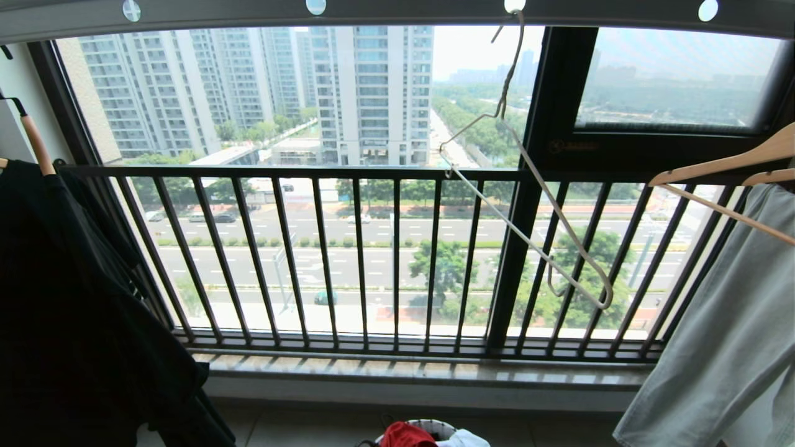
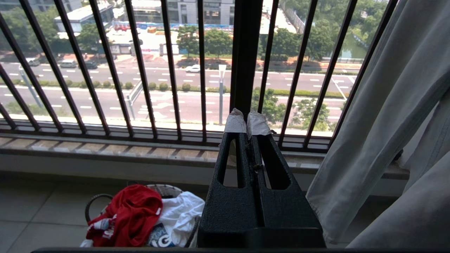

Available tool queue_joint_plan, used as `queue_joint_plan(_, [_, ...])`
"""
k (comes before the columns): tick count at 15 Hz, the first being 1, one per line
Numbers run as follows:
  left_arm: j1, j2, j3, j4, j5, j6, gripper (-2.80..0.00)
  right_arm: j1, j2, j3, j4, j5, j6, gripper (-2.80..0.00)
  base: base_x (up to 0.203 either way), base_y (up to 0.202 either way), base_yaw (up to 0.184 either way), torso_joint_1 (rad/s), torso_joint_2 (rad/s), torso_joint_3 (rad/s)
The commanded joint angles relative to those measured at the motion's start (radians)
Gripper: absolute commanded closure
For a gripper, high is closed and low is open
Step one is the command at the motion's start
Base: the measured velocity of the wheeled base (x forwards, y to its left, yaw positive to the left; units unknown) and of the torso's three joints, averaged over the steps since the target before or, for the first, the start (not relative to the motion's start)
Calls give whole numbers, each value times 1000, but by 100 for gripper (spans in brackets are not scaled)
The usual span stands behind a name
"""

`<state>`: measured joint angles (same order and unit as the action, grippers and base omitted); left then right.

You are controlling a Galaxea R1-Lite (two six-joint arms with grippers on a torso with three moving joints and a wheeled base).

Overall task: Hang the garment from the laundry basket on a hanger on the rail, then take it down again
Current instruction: Pick up the clothes rack on the clothesline

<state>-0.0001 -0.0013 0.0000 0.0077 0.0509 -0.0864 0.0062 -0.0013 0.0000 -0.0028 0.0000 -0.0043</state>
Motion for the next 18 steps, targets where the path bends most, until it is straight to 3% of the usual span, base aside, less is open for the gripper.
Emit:
queue_joint_plan(1, [0, 1, 0, 0, 1, -1, 0, 0, 1, 2, 0, 0, 0, 0, 0, 0, 0, 0, 0, 0])
queue_joint_plan(18, [0, 1, 0, 0, 0, -1, 0, 1, 1, 2, -2, 0, 10, 0, 0, 0, 0, 0, 0, 0])
